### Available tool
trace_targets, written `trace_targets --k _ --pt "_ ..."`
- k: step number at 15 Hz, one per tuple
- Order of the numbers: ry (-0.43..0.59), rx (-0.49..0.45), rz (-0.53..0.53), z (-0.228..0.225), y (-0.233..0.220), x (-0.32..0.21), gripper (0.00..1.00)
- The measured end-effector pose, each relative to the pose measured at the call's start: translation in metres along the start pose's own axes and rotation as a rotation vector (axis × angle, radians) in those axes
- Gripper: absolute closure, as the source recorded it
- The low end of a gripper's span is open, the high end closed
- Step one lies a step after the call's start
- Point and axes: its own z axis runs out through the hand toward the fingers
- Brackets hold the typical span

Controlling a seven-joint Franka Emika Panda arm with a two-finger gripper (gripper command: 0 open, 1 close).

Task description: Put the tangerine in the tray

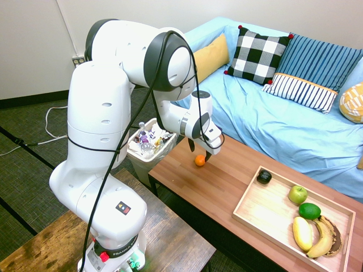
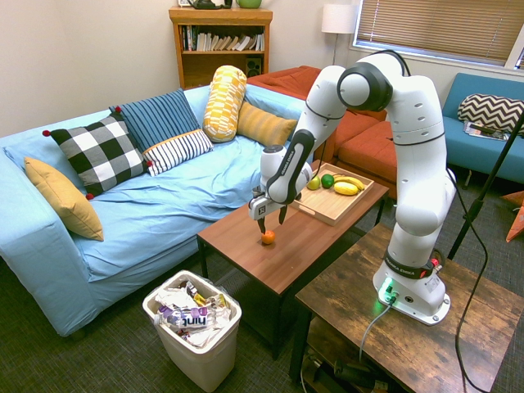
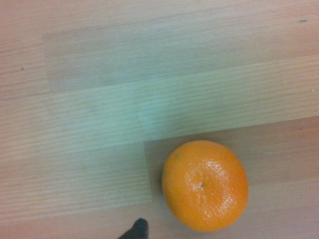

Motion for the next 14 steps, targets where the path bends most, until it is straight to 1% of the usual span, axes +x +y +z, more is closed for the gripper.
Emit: trace_targets --k 4,7,8,14 --pt "-0.009 -0.015 0.011 0.018 -0.011 -0.004 0.00" --pt "-0.011 -0.033 0.023 0.031 -0.009 -0.002 0.00" --pt "-0.011 -0.036 0.027 0.034 -0.008 -0.001 1.00" --pt "-0.018 -0.044 0.047 0.043 -0.005 0.002 1.00"
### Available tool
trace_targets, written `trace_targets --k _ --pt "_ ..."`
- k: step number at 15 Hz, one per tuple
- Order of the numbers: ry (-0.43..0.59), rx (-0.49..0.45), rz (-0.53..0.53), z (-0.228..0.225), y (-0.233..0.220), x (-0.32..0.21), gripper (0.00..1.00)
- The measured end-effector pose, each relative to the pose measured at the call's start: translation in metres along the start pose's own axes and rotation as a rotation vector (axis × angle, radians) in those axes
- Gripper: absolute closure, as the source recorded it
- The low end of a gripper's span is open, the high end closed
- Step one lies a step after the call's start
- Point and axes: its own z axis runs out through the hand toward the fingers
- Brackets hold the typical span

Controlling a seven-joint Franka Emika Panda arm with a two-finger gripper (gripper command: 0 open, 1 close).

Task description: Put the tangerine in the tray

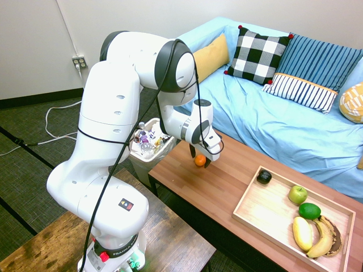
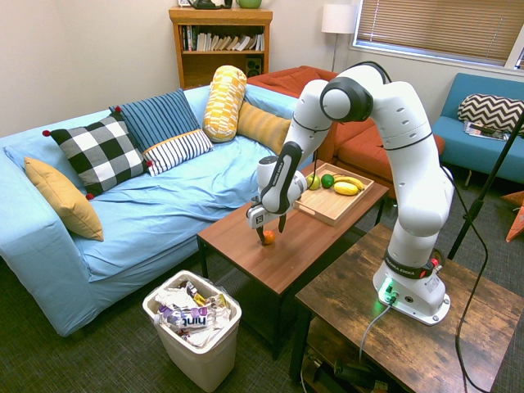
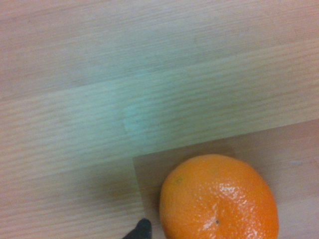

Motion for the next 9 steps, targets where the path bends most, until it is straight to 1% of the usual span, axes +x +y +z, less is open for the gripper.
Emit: trace_targets --k 9 --pt "-0.001 0.005 0.004 0.0027 0.0038 -0.0047 1.00"
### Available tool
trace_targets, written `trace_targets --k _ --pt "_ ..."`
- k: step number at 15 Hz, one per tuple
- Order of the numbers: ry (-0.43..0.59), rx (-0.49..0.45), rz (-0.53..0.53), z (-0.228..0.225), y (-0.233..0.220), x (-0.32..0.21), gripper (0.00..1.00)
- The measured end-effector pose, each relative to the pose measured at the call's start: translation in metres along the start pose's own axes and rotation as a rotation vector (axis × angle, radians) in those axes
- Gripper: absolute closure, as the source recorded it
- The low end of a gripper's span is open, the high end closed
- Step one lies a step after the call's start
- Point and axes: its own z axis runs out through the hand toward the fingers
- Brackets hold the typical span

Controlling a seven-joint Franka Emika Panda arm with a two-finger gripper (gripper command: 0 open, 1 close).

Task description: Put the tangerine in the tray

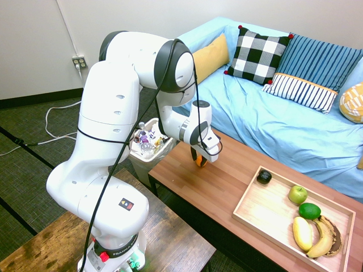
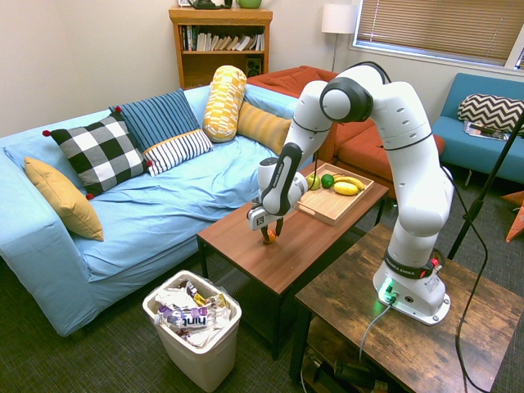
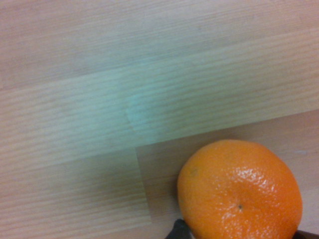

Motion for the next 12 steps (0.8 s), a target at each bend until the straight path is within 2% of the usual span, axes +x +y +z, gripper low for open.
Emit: trace_targets --k 5,7,10,12 --pt "0.001 0.009 0.012 -0.003 -0.001 0.003 1.00" --pt "0.019 0.036 0.024 -0.020 -0.003 0.014 1.00" --pt "0.062 0.065 0.083 -0.061 0.008 0.057 1.00" --pt "0.092 0.065 0.155 -0.086 0.039 0.109 1.00"
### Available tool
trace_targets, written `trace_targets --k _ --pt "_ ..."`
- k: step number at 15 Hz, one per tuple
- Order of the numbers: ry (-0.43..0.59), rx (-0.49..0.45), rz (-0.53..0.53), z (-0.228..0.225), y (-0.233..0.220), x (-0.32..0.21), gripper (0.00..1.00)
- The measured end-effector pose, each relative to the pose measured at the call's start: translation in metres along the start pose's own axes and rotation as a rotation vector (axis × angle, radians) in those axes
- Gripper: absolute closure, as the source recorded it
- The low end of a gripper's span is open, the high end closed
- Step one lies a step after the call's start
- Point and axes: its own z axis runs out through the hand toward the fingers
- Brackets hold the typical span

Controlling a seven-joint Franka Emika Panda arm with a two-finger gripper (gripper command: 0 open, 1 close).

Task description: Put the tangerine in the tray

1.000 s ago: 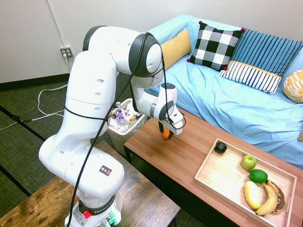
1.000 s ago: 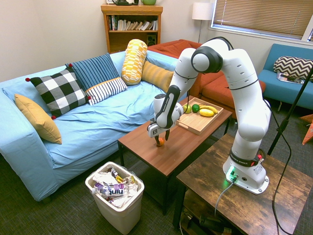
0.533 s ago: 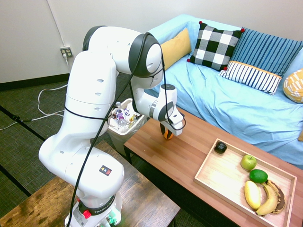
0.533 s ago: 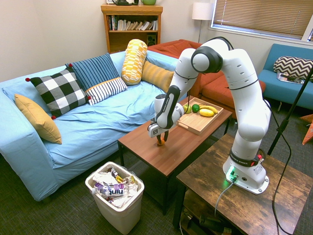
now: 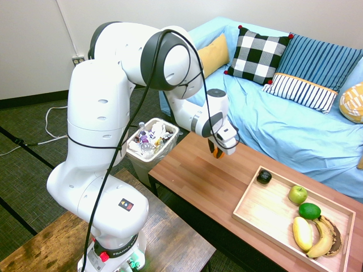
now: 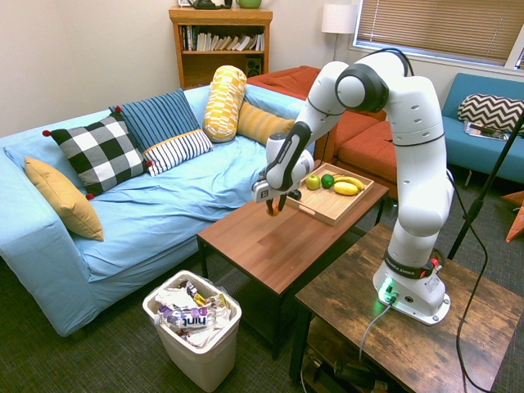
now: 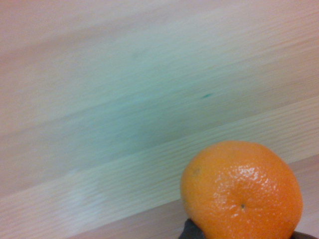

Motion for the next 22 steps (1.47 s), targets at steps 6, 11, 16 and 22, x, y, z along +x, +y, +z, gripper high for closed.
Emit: trace_targets --k 6,11,16,22 --pt "0.062 -0.083 0.220 0.020 0.119 0.164 1.00" --pt "0.059 -0.164 0.322 0.080 0.173 0.215 1.00" --pt "0.043 -0.177 0.331 0.106 0.177 0.219 1.00" --pt "0.031 -0.160 0.318 0.107 0.179 0.224 0.00"
